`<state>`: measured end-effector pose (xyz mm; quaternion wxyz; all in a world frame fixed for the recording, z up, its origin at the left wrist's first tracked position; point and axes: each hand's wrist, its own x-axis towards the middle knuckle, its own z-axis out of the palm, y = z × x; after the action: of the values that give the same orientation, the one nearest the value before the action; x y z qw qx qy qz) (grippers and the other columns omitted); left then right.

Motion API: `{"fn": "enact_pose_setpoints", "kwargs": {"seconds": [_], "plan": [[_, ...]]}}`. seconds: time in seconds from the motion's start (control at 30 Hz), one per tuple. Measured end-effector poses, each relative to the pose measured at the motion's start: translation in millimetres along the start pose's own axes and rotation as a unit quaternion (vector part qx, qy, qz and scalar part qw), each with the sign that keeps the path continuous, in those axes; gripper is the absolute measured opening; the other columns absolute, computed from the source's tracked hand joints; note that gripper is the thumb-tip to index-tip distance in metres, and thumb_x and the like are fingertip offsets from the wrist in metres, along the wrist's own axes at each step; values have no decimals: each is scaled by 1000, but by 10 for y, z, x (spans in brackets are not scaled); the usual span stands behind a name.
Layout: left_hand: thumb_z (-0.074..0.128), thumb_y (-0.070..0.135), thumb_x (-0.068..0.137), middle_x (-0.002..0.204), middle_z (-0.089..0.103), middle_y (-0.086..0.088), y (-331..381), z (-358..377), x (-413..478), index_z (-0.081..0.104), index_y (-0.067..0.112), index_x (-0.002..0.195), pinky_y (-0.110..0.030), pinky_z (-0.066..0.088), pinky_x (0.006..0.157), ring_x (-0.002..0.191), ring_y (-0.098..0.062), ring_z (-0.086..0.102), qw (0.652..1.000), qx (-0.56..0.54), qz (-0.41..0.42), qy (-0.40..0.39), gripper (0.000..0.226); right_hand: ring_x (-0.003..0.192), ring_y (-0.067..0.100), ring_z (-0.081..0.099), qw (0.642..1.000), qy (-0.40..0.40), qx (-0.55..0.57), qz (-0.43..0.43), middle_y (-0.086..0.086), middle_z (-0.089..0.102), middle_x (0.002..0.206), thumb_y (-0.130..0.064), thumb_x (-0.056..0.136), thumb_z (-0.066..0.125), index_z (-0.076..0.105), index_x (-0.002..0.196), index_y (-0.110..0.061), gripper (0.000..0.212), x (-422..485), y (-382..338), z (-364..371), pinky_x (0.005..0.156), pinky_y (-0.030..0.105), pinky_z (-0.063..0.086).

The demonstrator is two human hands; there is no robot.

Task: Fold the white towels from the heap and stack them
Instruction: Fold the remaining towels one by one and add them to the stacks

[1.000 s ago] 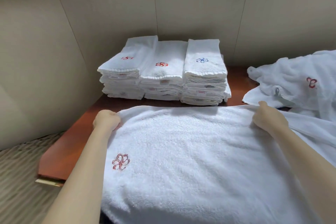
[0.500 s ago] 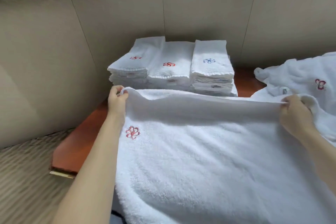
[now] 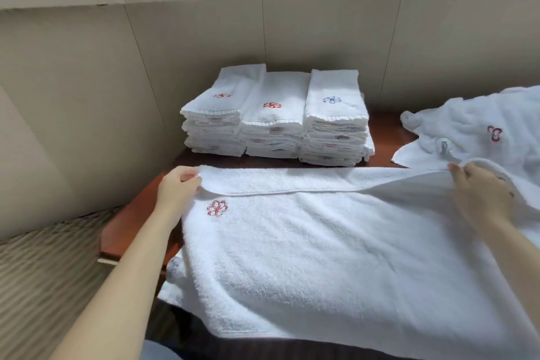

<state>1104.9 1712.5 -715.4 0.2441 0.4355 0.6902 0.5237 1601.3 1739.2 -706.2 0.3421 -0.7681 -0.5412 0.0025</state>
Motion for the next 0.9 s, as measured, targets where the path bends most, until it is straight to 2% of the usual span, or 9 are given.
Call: {"fn": "enact_pose_setpoints", "kwargs": {"seconds": [0.13, 0.23, 0.4, 0.5, 0.57, 0.67, 0.73, 0.83, 0.9], "plan": [[52, 7, 92, 97, 65, -18, -20, 94, -98, 58, 10, 119, -33, 51, 74, 60, -21, 60, 1000, 12, -27, 1, 29, 100, 40, 57, 996, -45, 64, 30, 22, 66, 102, -27, 97, 47, 70, 82, -4, 36, -145, -88, 38, 86, 40, 40], [42, -3, 89, 111, 62, -15, 99, 104, -150, 66, 9, 95, -25, 46, 61, 67, -22, 55, 998, -38, -43, 19, 27, 95, 37, 59, 988, -41, 111, 101, 20, 66, 93, -28, 90, 58, 72, 83, -3, 29, -250, -81, 90, 75, 35, 41], [48, 2, 79, 79, 59, 1, 360, -62, -198, 67, 16, 73, -27, 42, 63, 68, -16, 51, 988, -125, -84, 45, 25, 78, 26, 52, 918, 152, 268, 248, 12, 56, 81, -21, 76, 46, 62, 82, -2, 26, -247, -62, -71, 74, 35, 43], [58, 8, 79, 76, 53, -8, 298, -275, -209, 56, 12, 75, -32, 46, 66, 67, -25, 48, 994, 50, -94, 23, 6, 62, 28, 39, 924, 74, 244, 286, 6, 42, 72, -29, 71, 40, 47, 70, -10, 20, -143, 152, -106, 59, 32, 35], [54, 11, 62, 77, 45, -8, 231, -380, -328, 47, 13, 75, -35, 36, 60, 69, -26, 44, 974, 188, -105, -75, 14, 78, 36, 50, 939, -22, 147, 310, 20, 49, 89, -24, 79, 46, 51, 98, 4, 35, -179, 183, -121, 70, 34, 42], [55, 10, 56, 103, 45, -8, 95, -456, -382, 49, 14, 117, -29, 33, 64, 98, -32, 51, 955, 196, -166, -148, 62, 116, 47, 41, 964, 21, 11, 266, 30, 40, 126, -10, 81, 60, 44, 120, 6, 46, -355, 62, -84, 97, 49, 38], [63, 20, 61, 109, 46, -7, 77, -450, -349, 52, 9, 116, -31, 35, 72, 96, -29, 49, 962, 158, -170, -142, 57, 116, 47, 36, 979, 79, -29, 187, 31, 35, 126, -4, 74, 64, 50, 110, 2, 39, -482, -132, -85, 98, 51, 34], [63, 38, 85, 125, 50, -9, 84, -344, -267, 52, 8, 130, -35, 39, 81, 108, -29, 52, 972, 104, -184, -100, 55, 111, 44, 37, 994, 80, -65, 31, 28, 38, 122, 9, 67, 62, 57, 106, 0, 41, -641, -445, 56, 96, 47, 31], [57, 31, 89, 110, 53, -8, 118, -247, -246, 57, 7, 108, -32, 41, 73, 90, -25, 54, 977, 120, -159, -76, 31, 105, 42, 43, 993, 17, -60, -96, 26, 47, 118, 7, 72, 61, 64, 104, 1, 33, -791, -704, 215, 87, 43, 37]]}}
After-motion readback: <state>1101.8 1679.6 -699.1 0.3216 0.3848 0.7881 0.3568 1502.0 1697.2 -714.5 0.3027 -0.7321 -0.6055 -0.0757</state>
